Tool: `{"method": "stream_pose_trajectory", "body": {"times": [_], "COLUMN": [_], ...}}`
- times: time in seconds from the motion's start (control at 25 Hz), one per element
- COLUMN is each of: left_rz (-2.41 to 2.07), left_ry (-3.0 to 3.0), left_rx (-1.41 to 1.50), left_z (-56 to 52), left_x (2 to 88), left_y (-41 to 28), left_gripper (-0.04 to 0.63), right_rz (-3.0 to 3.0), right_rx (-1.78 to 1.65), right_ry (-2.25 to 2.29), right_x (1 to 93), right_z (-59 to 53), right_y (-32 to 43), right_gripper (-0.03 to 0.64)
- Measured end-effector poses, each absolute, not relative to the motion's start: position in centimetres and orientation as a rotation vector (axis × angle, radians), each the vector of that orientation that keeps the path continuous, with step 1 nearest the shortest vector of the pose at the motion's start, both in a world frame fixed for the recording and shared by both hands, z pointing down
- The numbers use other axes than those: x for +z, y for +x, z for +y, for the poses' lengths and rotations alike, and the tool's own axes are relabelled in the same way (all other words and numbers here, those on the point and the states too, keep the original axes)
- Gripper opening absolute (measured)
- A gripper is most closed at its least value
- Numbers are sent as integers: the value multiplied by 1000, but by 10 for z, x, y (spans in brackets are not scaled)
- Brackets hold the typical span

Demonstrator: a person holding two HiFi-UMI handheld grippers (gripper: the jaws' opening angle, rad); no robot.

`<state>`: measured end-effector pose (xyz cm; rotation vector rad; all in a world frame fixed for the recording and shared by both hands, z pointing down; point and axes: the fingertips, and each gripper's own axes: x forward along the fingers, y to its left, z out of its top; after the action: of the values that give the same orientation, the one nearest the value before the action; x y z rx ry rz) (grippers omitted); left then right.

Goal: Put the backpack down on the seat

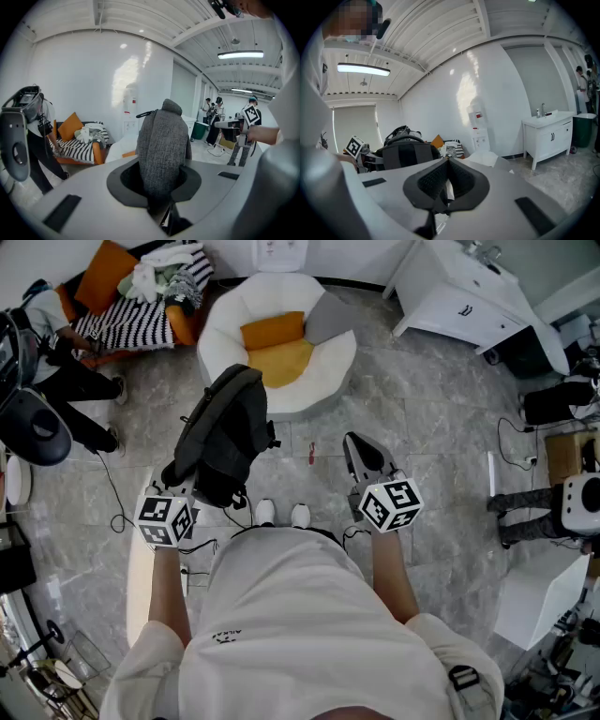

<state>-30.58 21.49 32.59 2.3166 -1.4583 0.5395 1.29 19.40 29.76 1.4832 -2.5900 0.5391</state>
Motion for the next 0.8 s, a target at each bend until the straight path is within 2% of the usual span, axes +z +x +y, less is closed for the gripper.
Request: {"method": "stream_pose_trajectory", "body": {"times": [0.8], "left_rz": [-1587], "left_ry": [2255], "left_rx": [528], "left_z": [235], "left_x": [314], "left_y": [-273], "left_gripper": [74], "right_rz": [-2668], "right_rx": [570], "right_ry": [1448], "right_x": [289], "right_z": [225], "right_y": [59], "right_gripper": [25]}}
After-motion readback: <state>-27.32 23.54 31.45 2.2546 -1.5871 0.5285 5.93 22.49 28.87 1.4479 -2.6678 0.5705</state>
